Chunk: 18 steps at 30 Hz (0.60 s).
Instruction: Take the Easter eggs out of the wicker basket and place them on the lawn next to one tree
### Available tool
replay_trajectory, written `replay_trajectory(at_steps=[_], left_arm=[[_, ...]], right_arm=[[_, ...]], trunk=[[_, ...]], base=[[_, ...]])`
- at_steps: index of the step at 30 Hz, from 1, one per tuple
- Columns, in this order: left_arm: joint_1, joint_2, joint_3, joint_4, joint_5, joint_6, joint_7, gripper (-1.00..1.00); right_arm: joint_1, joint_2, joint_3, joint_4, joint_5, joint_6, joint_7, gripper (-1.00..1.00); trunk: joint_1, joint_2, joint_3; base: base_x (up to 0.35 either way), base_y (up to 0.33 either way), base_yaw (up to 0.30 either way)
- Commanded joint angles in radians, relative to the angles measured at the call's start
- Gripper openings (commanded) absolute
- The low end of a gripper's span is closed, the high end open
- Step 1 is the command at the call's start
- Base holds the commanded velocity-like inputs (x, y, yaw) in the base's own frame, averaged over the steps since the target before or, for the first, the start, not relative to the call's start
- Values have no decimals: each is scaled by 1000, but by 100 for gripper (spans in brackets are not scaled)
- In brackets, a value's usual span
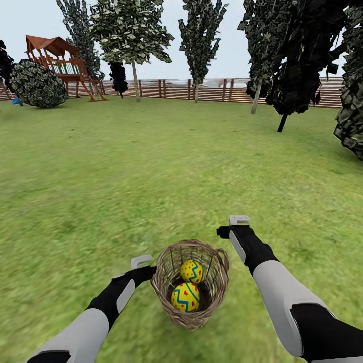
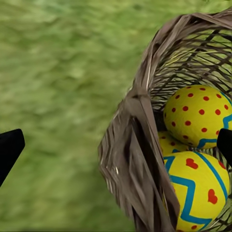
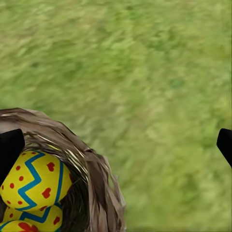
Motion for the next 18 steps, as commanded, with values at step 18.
replay_trajectory(at_steps=[18], left_arm=[[0, -8, 5, -2, 15, 7, -1, 100]], right_arm=[[0, 0, 0, -1, -1, 6, -3, 100]], trunk=[[65, -120, -54]], base=[[0, 0, 0]])
